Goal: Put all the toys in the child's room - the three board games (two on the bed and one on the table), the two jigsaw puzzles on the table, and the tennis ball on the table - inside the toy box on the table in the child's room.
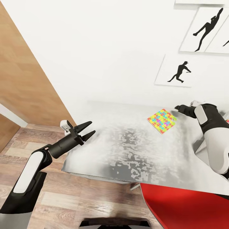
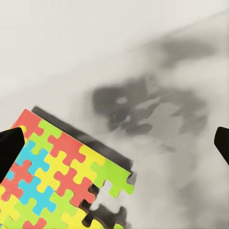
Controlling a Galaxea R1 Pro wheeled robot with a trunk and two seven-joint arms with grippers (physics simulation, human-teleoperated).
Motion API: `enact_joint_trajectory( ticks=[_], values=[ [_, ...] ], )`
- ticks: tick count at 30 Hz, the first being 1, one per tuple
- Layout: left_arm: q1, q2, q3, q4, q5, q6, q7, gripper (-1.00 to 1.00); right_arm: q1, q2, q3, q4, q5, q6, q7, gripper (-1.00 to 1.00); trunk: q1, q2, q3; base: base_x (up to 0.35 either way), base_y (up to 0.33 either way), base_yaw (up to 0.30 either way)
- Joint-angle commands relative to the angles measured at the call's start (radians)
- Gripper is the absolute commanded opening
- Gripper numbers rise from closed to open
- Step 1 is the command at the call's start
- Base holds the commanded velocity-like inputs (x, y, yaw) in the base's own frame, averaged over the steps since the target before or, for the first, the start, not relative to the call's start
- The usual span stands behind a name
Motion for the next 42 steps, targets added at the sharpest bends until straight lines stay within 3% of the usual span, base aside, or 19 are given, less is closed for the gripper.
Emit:
enact_joint_trajectory(
  ticks=[1,20,42],
  values=[
    [-0.001,0.001,-0.001,0.0,-0.004,0.001,-0.005,1.0,0.0,0.001,-0.001,-0.001,-0.01,0.003,-0.007,1.0,0.0,-0.001,-0.001,0.0,0.0,0.0],
    [-0.001,0.0,-0.001,0.0,-0.004,0.001,-0.005,1.0,0.001,0.002,-0.004,0.015,-0.01,-0.001,-0.005,1.0,0.0,-0.001,-0.003,0.0,0.0,0.0],
    [-0.001,0.001,-0.002,0.0,-0.004,0.001,-0.005,1.0,0.005,0.001,-0.006,0.016,-0.012,0.001,-0.005,1.0,0.0,-0.001,-0.031,0.0,0.0,0.0]
  ],
)
